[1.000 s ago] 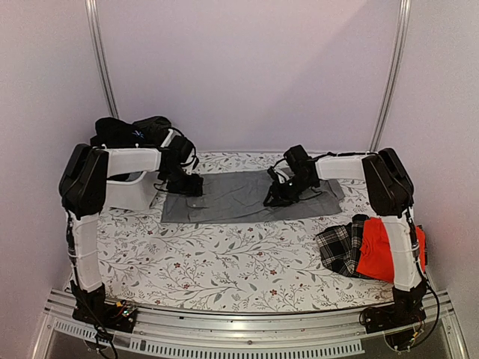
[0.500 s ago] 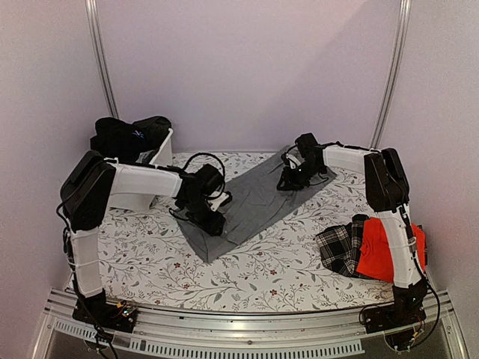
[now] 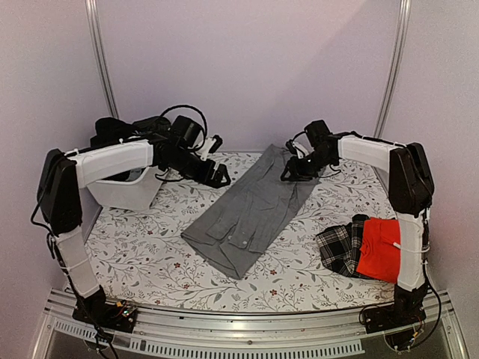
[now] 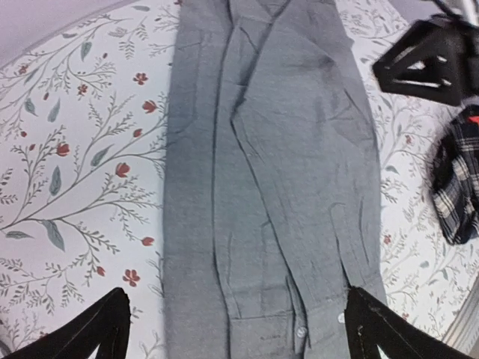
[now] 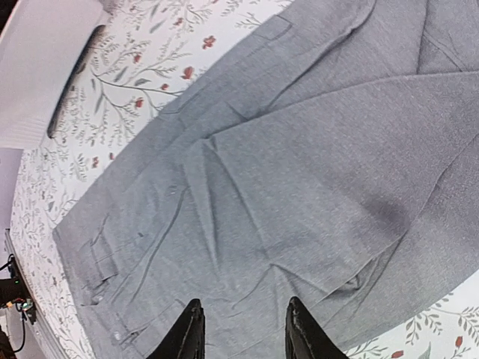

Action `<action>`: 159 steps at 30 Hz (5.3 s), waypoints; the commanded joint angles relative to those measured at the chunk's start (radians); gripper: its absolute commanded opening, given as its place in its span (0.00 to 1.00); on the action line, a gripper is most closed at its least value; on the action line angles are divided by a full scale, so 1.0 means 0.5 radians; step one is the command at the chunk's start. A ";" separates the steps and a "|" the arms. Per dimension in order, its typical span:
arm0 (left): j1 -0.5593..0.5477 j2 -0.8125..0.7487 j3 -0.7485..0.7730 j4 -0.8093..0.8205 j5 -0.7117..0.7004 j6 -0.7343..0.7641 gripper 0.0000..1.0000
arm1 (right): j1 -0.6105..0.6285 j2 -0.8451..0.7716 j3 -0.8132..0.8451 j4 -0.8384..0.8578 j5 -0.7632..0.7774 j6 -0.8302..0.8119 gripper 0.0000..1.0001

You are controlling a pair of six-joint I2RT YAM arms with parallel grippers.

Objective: Fold and stack the mixed laundry pile
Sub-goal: Rotate the rectangle-folded shirt at the center of the board, then adjust the rectangle-folded shirt at the center of the board.

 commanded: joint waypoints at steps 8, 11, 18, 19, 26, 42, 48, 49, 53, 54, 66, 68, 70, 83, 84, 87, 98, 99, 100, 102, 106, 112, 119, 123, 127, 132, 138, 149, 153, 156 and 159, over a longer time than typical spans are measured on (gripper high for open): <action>0.052 0.621 0.251 -0.092 -0.173 0.178 0.70 | 0.236 -0.057 -0.305 0.181 -0.057 0.248 0.35; -0.003 0.595 0.057 -0.054 -0.217 0.221 0.59 | 0.237 0.019 -0.305 0.176 -0.023 0.263 0.33; -0.298 0.456 -0.406 -0.068 -0.266 0.208 0.35 | 0.233 0.226 -0.226 0.112 0.042 0.170 0.31; -0.353 0.422 -0.454 -0.069 -0.229 0.181 0.34 | 0.233 0.249 -0.192 0.101 0.050 0.149 0.31; -0.576 0.221 -0.591 -0.049 -0.148 -0.103 0.39 | 0.193 0.465 0.186 -0.060 -0.015 -0.031 0.32; -0.421 0.149 -0.274 0.240 0.146 -0.402 0.60 | 0.190 -0.630 -0.845 -0.010 -0.180 0.211 0.45; -0.430 0.218 -0.302 0.442 0.324 -0.606 0.57 | 0.190 -0.777 -1.222 0.089 -0.228 0.282 0.41; -0.437 0.233 -0.300 0.457 0.339 -0.617 0.57 | 0.190 -0.780 -1.249 0.098 -0.238 0.285 0.41; -0.452 0.290 -0.275 0.471 0.357 -0.633 0.56 | 0.190 -0.735 -1.313 0.111 -0.238 0.285 0.40; -0.457 0.298 -0.272 0.469 0.355 -0.633 0.56 | 0.190 -0.717 -1.315 0.110 -0.219 0.283 0.40; -0.531 0.350 -0.232 0.466 0.392 -0.600 0.55 | 0.191 -0.640 -1.300 0.078 -0.038 0.288 0.44; -0.548 0.385 -0.208 0.472 0.413 -0.596 0.54 | 0.193 -0.608 -1.293 0.082 -0.057 0.272 0.43; -0.555 0.423 -0.194 0.484 0.438 -0.604 0.52 | 0.195 -0.586 -1.290 0.087 -0.072 0.265 0.40; -0.555 0.587 -0.140 0.605 0.566 -0.659 0.48 | 0.235 -0.555 -1.276 0.082 -0.136 0.246 0.27; -0.556 0.590 -0.138 0.617 0.572 -0.661 0.48 | 0.238 -0.556 -1.277 0.080 -0.136 0.243 0.26; -0.556 0.609 -0.124 0.637 0.571 -0.662 0.47 | 0.241 -0.565 -1.275 0.081 -0.147 0.237 0.23; -0.554 0.698 -0.051 0.690 0.599 -0.693 0.41 | 0.249 -0.575 -1.251 0.066 -0.181 0.223 0.19; -0.554 0.703 -0.049 0.689 0.596 -0.692 0.41 | 0.252 -0.575 -1.250 0.065 -0.182 0.224 0.19; -0.554 0.700 -0.050 0.689 0.589 -0.683 0.40 | 0.252 -0.573 -1.252 0.065 -0.179 0.219 0.19; -0.556 0.654 -0.074 0.681 0.515 -0.616 0.41 | 0.251 -0.569 -1.250 0.064 -0.179 0.218 0.18; -0.558 0.438 -0.234 0.674 0.186 -0.400 0.49 | 0.254 -0.566 -1.251 0.061 -0.178 0.212 0.17; -0.542 0.381 -0.297 0.602 0.361 -0.490 0.48 | 0.255 -0.572 -1.249 0.062 -0.189 0.192 0.14; -0.465 0.385 -0.284 0.697 0.677 -0.870 0.41 | 0.259 -0.574 -1.263 0.071 -0.220 0.201 0.13; -0.357 0.262 -0.393 0.924 0.795 -1.206 0.40 | 0.275 -0.568 -1.277 0.075 -0.231 0.209 0.13; -0.345 0.277 -0.381 0.929 0.832 -1.379 0.38 | 0.280 -0.557 -1.297 0.079 -0.231 0.212 0.13; -0.351 0.277 -0.535 1.247 0.867 -1.723 0.38 | 0.281 -0.553 -1.318 0.070 -0.222 0.203 0.13; -0.418 0.292 -0.619 1.331 0.706 -1.877 0.38 | 0.280 -0.558 -1.364 0.078 -0.225 0.191 0.13; -0.522 0.457 -0.629 1.568 0.659 -2.086 0.37 | 0.280 -0.563 -1.379 0.051 -0.234 0.130 0.13; -0.535 0.491 -0.618 1.550 0.639 -2.106 0.37 | 0.281 -0.563 -1.379 0.052 -0.234 0.115 0.13; -0.539 0.510 -0.633 1.559 0.631 -2.147 0.37 | 0.279 -0.554 -1.378 0.052 -0.240 0.111 0.13; -0.538 0.527 -0.673 1.602 0.630 -2.203 0.36 | 0.280 -0.560 -1.386 0.054 -0.243 0.114 0.13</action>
